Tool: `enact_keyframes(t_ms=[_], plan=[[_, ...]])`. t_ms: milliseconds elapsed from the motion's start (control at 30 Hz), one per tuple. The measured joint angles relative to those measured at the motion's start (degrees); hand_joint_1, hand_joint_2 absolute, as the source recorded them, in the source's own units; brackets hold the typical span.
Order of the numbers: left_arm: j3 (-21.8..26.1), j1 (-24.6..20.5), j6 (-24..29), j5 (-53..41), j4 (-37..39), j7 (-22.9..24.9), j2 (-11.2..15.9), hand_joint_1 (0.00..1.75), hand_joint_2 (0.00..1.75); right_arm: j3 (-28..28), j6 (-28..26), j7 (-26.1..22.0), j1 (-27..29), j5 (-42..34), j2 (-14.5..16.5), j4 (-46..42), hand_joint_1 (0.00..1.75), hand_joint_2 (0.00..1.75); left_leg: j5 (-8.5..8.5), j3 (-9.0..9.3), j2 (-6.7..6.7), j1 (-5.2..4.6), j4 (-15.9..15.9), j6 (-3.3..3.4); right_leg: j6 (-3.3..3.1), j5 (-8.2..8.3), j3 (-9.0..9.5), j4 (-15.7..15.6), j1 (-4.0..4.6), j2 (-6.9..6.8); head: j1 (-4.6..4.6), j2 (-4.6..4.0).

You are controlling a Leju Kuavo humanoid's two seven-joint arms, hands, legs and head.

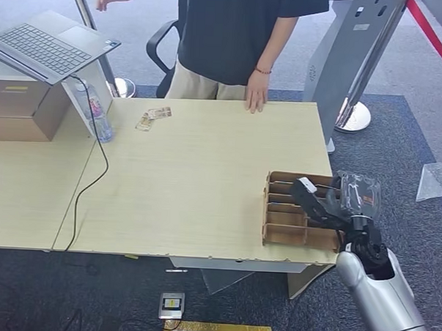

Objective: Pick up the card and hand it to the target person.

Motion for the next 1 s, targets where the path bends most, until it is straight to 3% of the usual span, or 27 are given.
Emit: enact_keyframes(t_ms=[267, 1000], plan=[[0.0, 0.0, -0.3, 0.0, 0.0, -0.2, 0.0, 0.0, 0.0, -1.1, 5.9, -3.0, -0.8, -3.8, -1.3, -3.1, 1.75, 1.75, 0.0, 0.02, 0.0, 0.0, 0.0, 0.0, 0.0, 0.0, 0.0, 0.0, 0.0, 0.01, 0.0, 0.0], [0.0, 0.1, -0.4, 0.4, 0.0, -0.9, 0.0, 0.0, 0.0, -5.4, 16.3, -7.2, -6.5, -15.9, -11.5, -14.2, 1.75, 1.75, 0.0, 0.03, 0.02, -0.01, 0.0, 0.0, 0.0, 0.01, 0.01, 0.0, -0.01, 0.01, 0.01, 0.0]])
